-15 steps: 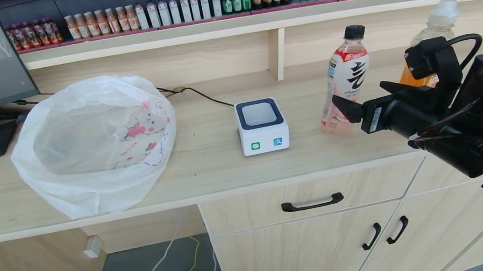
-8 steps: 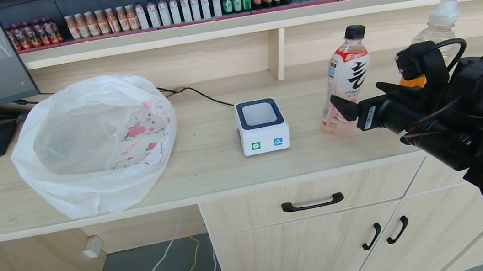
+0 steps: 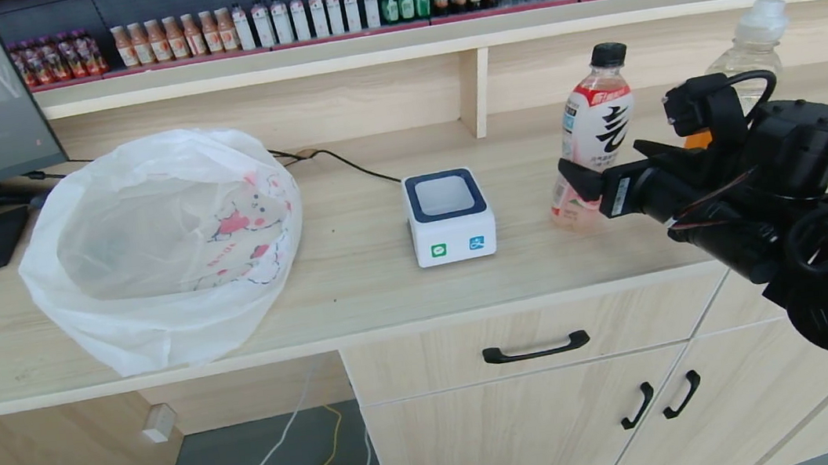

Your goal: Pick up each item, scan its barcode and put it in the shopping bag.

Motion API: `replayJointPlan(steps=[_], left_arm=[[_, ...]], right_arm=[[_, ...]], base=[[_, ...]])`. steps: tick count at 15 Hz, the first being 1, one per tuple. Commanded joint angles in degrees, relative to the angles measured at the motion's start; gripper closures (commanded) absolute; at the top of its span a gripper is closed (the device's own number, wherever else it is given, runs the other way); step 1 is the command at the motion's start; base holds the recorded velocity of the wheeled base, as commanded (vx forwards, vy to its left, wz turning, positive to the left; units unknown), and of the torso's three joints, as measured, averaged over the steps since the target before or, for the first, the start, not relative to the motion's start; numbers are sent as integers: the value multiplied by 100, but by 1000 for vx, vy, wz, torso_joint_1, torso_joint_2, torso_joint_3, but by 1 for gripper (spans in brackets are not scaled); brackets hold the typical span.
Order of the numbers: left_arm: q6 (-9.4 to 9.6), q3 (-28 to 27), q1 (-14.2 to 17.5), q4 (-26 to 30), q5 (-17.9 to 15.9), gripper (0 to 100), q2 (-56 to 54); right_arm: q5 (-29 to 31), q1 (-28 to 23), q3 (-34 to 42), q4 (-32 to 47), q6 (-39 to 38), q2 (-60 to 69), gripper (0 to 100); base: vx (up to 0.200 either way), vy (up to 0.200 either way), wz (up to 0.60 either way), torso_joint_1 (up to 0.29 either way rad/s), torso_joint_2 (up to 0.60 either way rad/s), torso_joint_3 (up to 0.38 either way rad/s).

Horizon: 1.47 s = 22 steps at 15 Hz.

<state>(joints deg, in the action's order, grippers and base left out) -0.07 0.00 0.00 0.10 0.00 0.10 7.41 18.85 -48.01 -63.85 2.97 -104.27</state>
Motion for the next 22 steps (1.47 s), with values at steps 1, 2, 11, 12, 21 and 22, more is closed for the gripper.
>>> replayJointPlan(steps=[1,2,11,12,21,22], left_arm=[[-1,0,0,-1,0,0,-1],[-1,0,0,-1,0,0,-1],[-1,0,0,-1,0,0,-1],[-1,0,0,-1,0,0,-1],[-1,0,0,-1,0,0,-1],[-1,0,0,-1,0,0,-1]], right_arm=[[-12,-4,-112,-13,1,-138,0],[-3,-4,-174,-66,1,-199,0],[-3,5,-367,-206,-104,-463,0],[-3,5,-394,-206,-104,-481,0],[-3,-4,-842,-206,-95,-753,0],[-3,5,-868,-206,-95,-771,0]], base=[[0,0,0,0,0,0],[0,0,0,0,0,0],[0,0,0,0,0,0],[0,0,0,0,0,0],[0,0,0,0,0,0],[0,0,0,0,0,0]])
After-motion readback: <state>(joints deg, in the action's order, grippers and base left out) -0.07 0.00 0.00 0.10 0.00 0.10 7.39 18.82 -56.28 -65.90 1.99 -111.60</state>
